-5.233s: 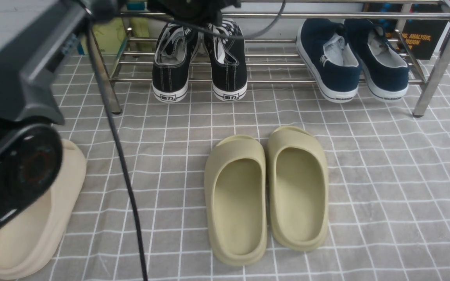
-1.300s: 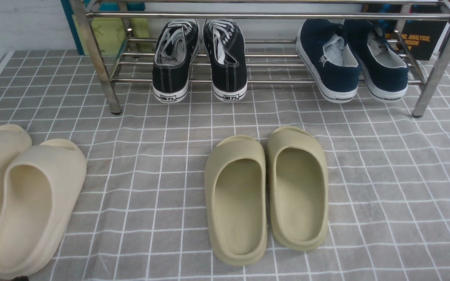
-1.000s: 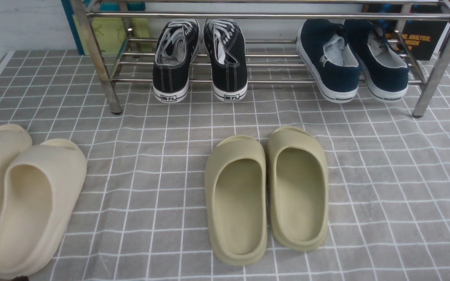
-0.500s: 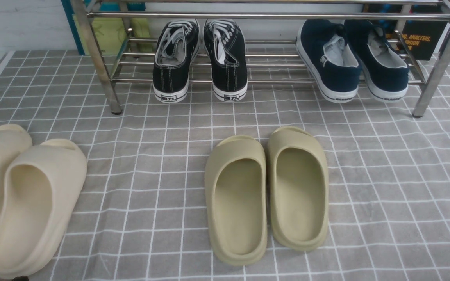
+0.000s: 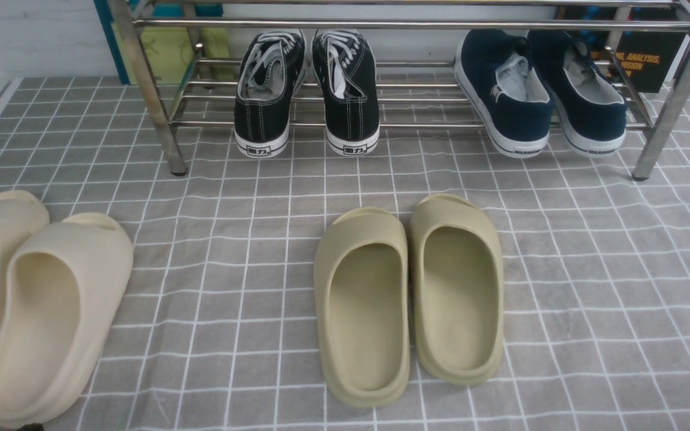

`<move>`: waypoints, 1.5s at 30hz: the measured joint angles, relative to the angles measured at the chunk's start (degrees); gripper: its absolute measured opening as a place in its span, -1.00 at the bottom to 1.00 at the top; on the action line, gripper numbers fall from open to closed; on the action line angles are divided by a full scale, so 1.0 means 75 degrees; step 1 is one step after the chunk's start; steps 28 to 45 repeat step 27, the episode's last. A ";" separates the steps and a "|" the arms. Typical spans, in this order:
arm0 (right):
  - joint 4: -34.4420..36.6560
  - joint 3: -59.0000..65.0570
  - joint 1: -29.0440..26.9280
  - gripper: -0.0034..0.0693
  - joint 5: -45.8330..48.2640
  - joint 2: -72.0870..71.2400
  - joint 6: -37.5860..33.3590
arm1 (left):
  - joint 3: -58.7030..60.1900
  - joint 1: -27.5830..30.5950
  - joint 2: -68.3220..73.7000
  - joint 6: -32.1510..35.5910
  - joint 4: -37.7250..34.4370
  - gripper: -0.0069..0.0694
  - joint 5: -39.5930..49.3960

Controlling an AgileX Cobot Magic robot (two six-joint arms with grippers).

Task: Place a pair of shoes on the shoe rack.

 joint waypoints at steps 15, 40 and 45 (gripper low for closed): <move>-0.0007 0.0000 0.0000 -0.25 0.0000 0.0000 0.0000 | 0.0000 0.0000 0.0000 0.0000 -0.0006 -0.76 0.0000; -0.0007 0.0000 0.0000 -0.25 0.0000 0.0000 0.0000 | 0.0000 0.0000 0.0000 0.0000 -0.0006 -0.72 0.0000; -0.0007 0.0000 0.0000 -0.25 0.0000 0.0000 0.0000 | 0.0000 0.0000 0.0000 0.0000 -0.0006 -0.72 0.0000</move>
